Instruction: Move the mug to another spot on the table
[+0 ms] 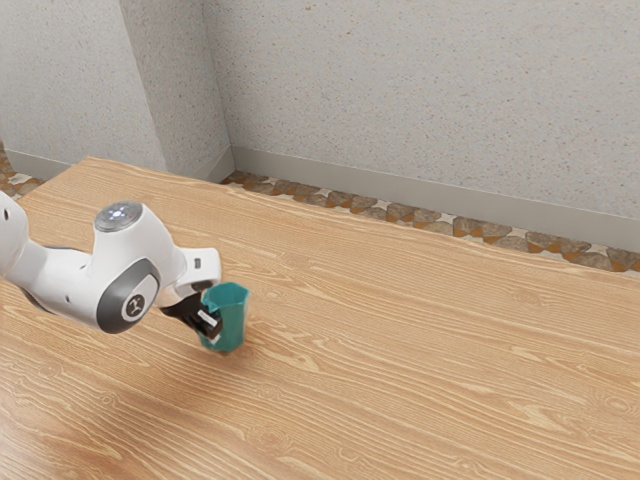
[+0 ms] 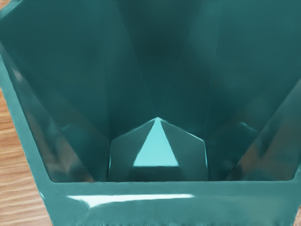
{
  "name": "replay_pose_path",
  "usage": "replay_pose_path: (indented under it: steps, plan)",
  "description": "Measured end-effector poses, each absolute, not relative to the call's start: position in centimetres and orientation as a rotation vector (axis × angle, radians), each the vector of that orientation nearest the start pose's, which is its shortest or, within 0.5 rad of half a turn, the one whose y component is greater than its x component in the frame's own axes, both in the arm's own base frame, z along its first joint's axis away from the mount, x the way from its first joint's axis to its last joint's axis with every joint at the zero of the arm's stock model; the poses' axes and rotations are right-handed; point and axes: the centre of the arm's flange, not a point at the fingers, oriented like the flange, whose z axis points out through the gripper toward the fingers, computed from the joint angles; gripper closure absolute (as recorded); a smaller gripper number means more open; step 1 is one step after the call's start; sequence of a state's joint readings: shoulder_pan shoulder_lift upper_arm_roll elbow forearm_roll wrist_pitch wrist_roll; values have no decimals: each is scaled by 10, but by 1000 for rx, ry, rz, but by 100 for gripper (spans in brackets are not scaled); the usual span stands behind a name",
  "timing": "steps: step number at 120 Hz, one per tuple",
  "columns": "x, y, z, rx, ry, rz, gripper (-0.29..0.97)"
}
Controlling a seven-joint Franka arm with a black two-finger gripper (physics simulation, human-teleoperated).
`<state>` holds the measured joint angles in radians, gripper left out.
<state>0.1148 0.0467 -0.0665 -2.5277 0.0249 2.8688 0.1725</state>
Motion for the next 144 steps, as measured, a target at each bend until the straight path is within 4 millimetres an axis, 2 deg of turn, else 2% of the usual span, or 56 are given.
replay_pose_path:
  steps: [18, 40, 62, 76, 92, 106, 112, 124, 131, 144]
  plan:
    - [490, 32, 290, -3062, 152, -494, 69]
    - [489, 37, 280, -3071, 103, -487, 65]
    - [481, 32, 276, -3077, 109, -468, 32]
    - [477, 32, 289, -3067, 108, -502, 20]
    - [473, 32, 327, -3043, 107, -574, 12]
    - [471, 24, 366, -3027, 127, -617, 8]
    - [475, 22, 380, -3029, 134, -614, 7]
    - [506, 26, 425, -3031, 121, -613, 5]
    - [539, 30, 467, -3037, 108, -614, 4]
    - [586, 43, 538, -3075, 66, -571, 4]
